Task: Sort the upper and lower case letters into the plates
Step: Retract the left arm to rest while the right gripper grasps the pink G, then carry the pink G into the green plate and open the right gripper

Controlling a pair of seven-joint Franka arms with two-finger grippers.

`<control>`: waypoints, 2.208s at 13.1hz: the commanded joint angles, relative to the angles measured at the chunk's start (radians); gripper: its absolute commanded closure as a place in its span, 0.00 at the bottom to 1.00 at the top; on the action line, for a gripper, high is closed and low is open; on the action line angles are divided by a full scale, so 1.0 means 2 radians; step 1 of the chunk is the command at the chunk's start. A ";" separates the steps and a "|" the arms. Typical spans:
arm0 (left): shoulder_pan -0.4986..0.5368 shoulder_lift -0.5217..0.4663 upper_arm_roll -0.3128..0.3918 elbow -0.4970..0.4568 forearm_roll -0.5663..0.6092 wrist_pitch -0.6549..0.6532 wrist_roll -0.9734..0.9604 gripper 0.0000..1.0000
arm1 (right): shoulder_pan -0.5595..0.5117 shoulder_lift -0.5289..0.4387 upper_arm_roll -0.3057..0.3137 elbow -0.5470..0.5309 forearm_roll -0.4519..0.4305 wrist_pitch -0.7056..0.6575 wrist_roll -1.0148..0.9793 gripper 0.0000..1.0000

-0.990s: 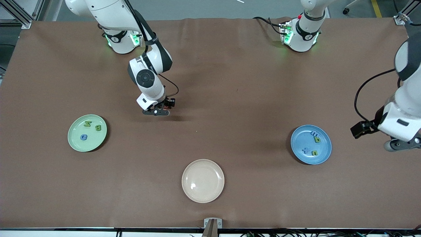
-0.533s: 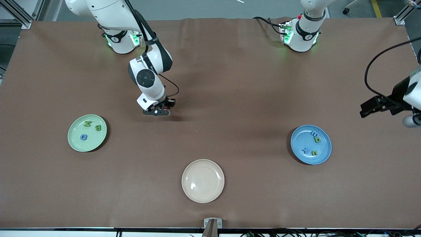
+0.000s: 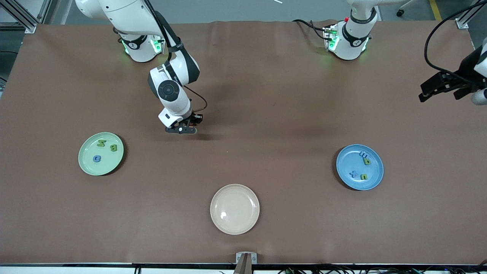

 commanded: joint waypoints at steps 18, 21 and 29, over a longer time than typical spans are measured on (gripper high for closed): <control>-0.008 0.025 -0.013 -0.010 -0.016 0.035 0.008 0.00 | -0.293 0.105 -0.074 0.243 -0.011 -0.130 -0.476 0.80; -0.008 0.022 -0.013 -0.012 -0.016 0.031 0.011 0.00 | -0.295 0.137 -0.074 0.266 0.035 -0.130 -0.516 0.80; -0.008 0.013 -0.018 -0.009 -0.023 0.028 0.007 0.00 | -0.298 0.137 -0.074 0.256 0.034 -0.135 -0.518 0.72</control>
